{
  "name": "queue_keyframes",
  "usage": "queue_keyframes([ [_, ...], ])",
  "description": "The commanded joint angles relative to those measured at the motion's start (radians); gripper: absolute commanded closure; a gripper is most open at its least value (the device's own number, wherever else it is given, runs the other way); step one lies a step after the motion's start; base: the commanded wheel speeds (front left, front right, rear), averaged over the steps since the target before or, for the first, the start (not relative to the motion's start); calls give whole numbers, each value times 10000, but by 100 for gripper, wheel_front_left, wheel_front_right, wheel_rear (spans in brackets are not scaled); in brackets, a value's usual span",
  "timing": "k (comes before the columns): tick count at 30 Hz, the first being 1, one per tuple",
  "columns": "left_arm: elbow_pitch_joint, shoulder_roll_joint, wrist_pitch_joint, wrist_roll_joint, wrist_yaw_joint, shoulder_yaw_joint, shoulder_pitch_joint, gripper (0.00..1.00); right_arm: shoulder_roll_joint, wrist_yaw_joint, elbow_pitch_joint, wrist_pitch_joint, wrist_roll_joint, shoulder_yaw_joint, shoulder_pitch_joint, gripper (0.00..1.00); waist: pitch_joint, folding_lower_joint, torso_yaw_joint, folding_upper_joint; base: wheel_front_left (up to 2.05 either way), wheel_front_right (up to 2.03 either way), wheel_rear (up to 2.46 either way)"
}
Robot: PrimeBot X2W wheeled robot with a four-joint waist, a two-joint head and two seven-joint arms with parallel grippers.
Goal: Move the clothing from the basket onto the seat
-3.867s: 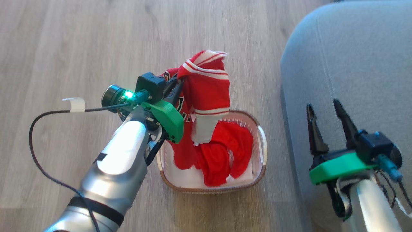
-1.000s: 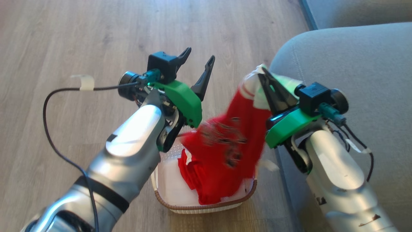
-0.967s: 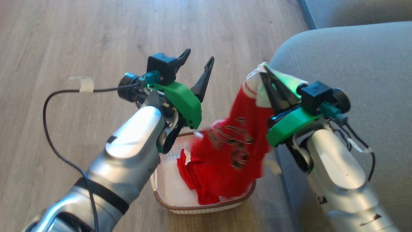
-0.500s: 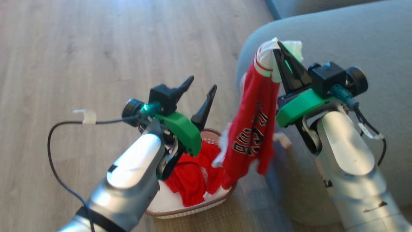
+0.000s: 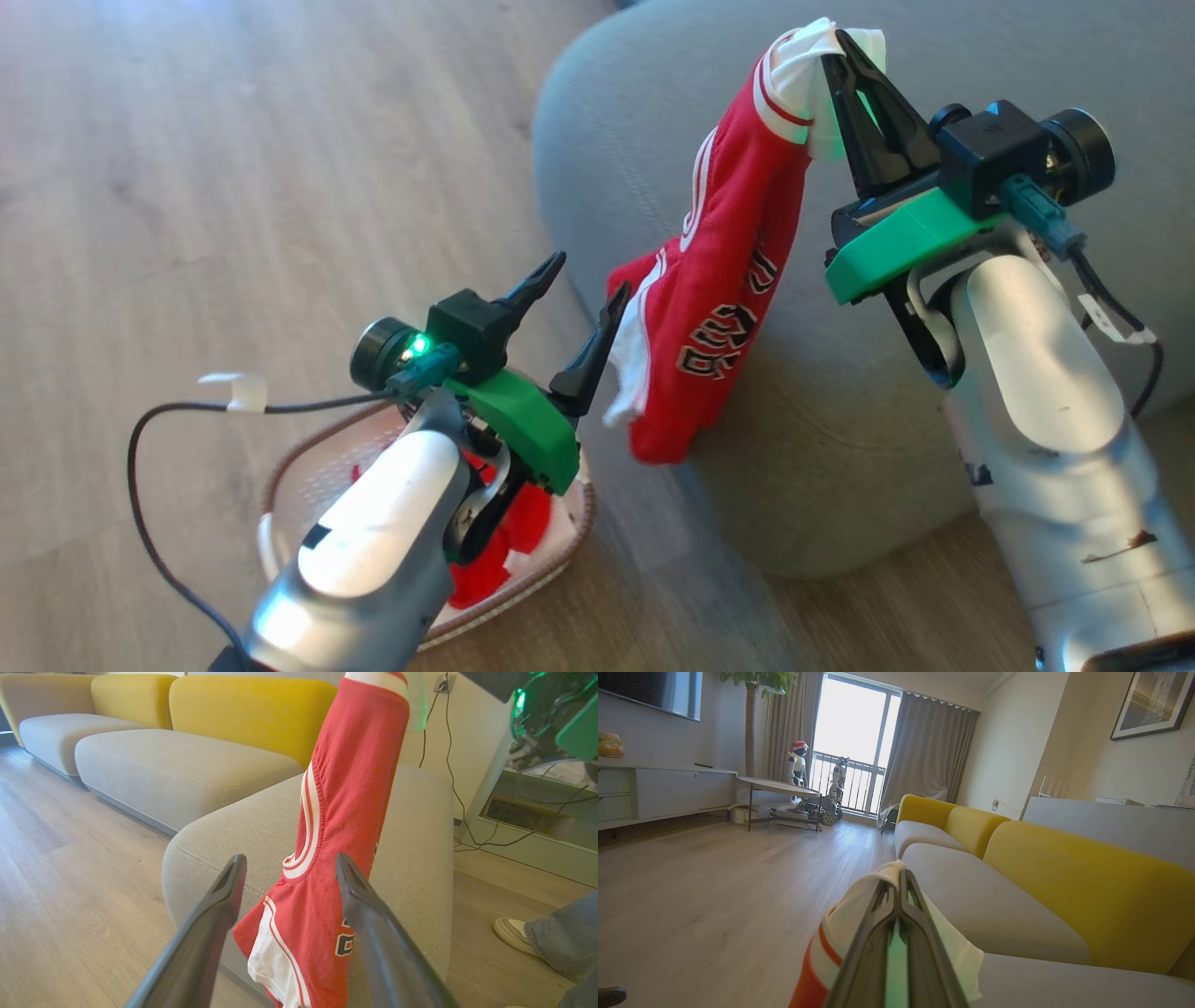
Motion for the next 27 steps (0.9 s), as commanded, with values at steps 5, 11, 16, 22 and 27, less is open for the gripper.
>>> queue_keyframes([
  [5, -547, 313, -97, 234, -50, 550, -164, 0, -57, -2, -439, -65, 156, 191, -731, 100, 350, 0, -777, 0, 0, 0, 0],
  [11, -622, 306, -97, 456, -54, 523, -18, 0, -354, -2, -359, -41, 321, 353, -1128, 100, 517, 0, -711, 0, 0, 0, 0],
  [16, -637, 265, -97, 553, -23, 508, -53, 0, -680, -2, -260, 84, 440, 457, -1948, 100, 703, 0, -379, 0, 0, 0, 0],
  [22, -781, 177, -97, 690, -54, 474, -282, 0, -1513, -2, -37, 630, 672, 295, -4130, 100, 1192, 0, 345, 0, 0, 0, 0],
  [27, -983, 113, -96, 853, -119, 349, -607, 0, -2300, -2, 593, 1385, 1043, -120, -6055, 100, 1742, 0, 978, 0, 0, 0, 0],
])
